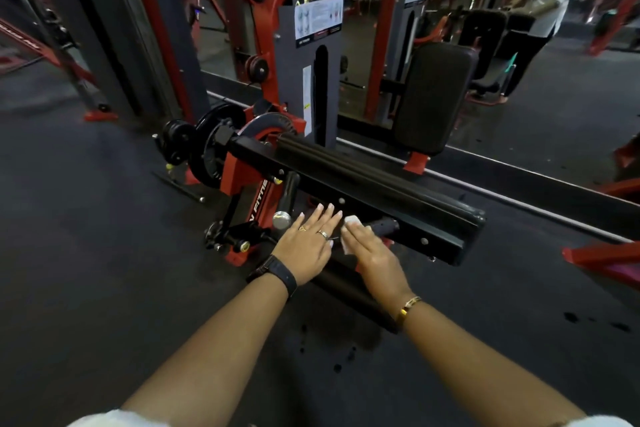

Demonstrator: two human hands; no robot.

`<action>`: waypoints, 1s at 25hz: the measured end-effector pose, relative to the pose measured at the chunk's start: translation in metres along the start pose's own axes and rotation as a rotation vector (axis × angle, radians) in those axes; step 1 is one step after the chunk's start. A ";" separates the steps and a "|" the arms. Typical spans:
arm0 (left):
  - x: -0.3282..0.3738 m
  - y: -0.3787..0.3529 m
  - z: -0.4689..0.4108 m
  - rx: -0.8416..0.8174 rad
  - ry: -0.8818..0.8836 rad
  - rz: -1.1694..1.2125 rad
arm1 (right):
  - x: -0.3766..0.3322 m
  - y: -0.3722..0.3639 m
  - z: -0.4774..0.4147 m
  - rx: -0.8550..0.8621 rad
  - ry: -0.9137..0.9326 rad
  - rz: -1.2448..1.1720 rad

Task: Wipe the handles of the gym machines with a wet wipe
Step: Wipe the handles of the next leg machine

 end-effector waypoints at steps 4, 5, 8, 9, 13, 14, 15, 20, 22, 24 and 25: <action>-0.001 -0.005 0.000 0.008 0.025 0.127 | 0.082 0.018 0.007 0.061 -0.161 0.122; 0.000 -0.004 0.000 0.021 0.033 0.182 | 0.091 0.016 0.009 0.072 -0.226 0.123; 0.000 -0.004 0.001 0.049 0.031 0.259 | 0.050 0.002 0.008 0.133 -0.311 0.003; 0.000 -0.004 0.001 0.054 0.031 0.262 | 0.026 -0.001 0.006 0.141 -0.274 -0.034; 0.001 -0.002 0.001 0.073 0.057 0.268 | 0.001 -0.002 0.005 0.078 -0.060 -0.052; 0.001 -0.002 0.001 0.073 0.056 0.266 | 0.016 -0.001 0.007 0.058 -0.067 -0.012; 0.001 -0.001 0.002 0.071 0.055 0.265 | 0.032 0.002 0.010 0.042 -0.116 0.006; 0.000 -0.004 0.002 0.054 0.070 0.276 | 0.047 0.005 0.012 0.148 -0.540 -0.137; -0.001 -0.005 0.001 0.042 0.071 0.297 | 0.004 -0.003 0.010 0.163 -0.415 -0.229; -0.003 -0.005 0.001 0.026 0.063 0.316 | -0.033 -0.015 0.019 0.095 -0.236 -0.265; -0.004 -0.005 0.000 0.018 0.058 0.306 | -0.034 -0.017 0.024 0.074 -0.208 -0.263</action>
Point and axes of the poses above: each hand's wrist, its own z-axis away from the middle knuckle, its own y-axis out of the back of the hand, x = y × z, the point moved 7 cm from there along -z, towards the middle knuckle, and after that the axes turned 1 degree about z, right-handed, at the moved point
